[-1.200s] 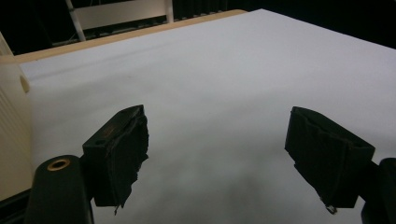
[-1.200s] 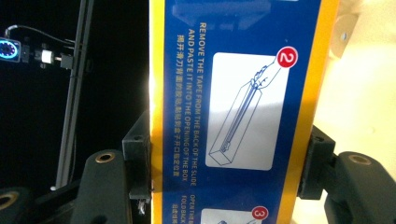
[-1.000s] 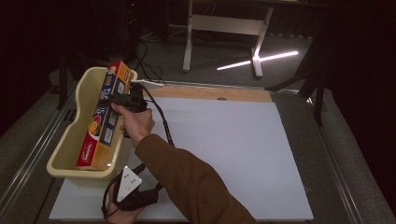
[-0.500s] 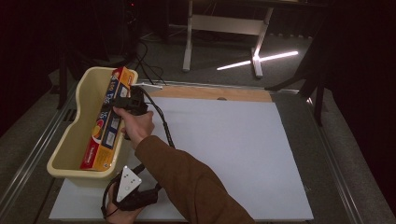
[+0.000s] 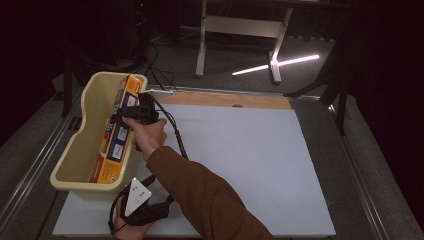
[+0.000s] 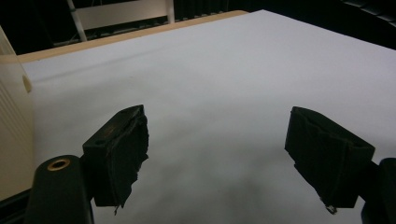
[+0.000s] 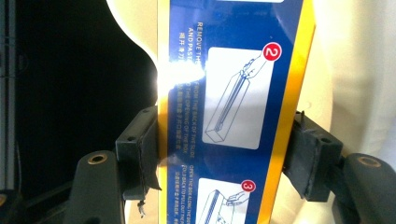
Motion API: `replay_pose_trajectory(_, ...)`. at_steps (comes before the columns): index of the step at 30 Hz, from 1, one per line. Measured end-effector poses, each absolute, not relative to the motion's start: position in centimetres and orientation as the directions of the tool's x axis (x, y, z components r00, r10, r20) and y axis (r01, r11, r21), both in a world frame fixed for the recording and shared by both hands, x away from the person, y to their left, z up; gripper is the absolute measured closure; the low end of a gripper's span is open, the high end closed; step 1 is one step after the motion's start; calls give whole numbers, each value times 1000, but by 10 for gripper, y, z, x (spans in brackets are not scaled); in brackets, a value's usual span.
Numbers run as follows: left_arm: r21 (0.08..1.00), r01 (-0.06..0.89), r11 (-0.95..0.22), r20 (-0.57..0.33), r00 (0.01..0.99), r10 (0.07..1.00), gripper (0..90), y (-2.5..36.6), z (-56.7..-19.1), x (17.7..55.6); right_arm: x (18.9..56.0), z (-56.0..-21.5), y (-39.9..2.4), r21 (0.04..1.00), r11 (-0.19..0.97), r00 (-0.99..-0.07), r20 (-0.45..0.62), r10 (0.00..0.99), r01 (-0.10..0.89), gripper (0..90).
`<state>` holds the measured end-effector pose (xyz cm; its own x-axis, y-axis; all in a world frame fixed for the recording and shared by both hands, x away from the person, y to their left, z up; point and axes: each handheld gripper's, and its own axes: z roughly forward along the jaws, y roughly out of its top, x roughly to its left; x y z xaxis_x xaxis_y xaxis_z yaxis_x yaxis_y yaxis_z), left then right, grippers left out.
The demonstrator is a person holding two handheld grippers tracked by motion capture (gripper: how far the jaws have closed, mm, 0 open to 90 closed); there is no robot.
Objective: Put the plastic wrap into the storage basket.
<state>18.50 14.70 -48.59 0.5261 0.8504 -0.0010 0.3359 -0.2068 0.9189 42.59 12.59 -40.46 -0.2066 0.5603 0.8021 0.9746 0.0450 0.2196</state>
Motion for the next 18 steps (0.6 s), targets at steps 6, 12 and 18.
replay_pose_trajectory(6, 918, 338, -206, -2, 525, 851, 211, 148, -486, 185, 424, -398, 123, 236, 46, -220, 795, 565, 971, 340)
replay_pose_trajectory(12, 917, 337, -211, 3, 524, 852, 211, 147, -486, 185, 423, -389, 114, 244, 74, -245, 806, 539, 967, 380)
replay_pose_trajectory(18, 916, 338, -215, 8, 521, 853, 211, 147, -487, 186, 419, -381, 106, 298, 145, -329, 783, 527, 943, 387)
